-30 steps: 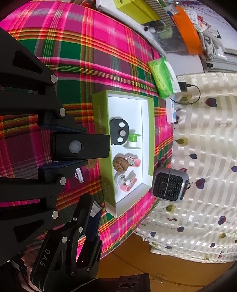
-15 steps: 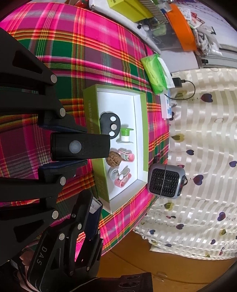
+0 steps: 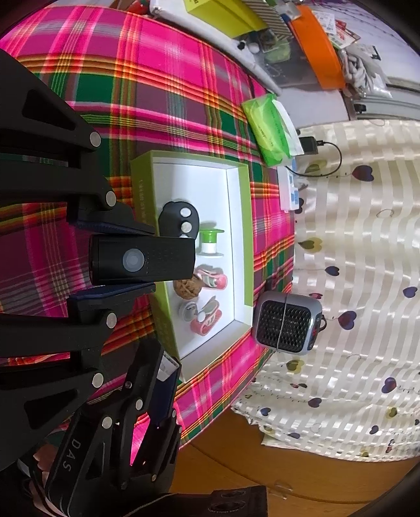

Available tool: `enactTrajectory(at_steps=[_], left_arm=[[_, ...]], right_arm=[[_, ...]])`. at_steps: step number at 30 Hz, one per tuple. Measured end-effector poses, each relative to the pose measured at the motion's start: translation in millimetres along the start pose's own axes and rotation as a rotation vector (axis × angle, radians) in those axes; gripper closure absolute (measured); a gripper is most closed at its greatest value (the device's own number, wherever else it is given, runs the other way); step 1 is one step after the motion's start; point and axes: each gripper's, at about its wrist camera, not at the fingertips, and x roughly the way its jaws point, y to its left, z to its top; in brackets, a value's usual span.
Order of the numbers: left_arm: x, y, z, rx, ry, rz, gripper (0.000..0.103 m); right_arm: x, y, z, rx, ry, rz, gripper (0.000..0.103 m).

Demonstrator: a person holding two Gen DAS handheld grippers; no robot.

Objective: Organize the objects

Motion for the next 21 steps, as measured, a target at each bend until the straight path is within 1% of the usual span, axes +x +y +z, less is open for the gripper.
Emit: enactTrajectory(at_steps=[21], left_arm=[[14,13,15,-0.018,-0.004,0.023,0.078]], right_arm=[[4,-17,10,0.006,-0.015,-0.025,0.074]])
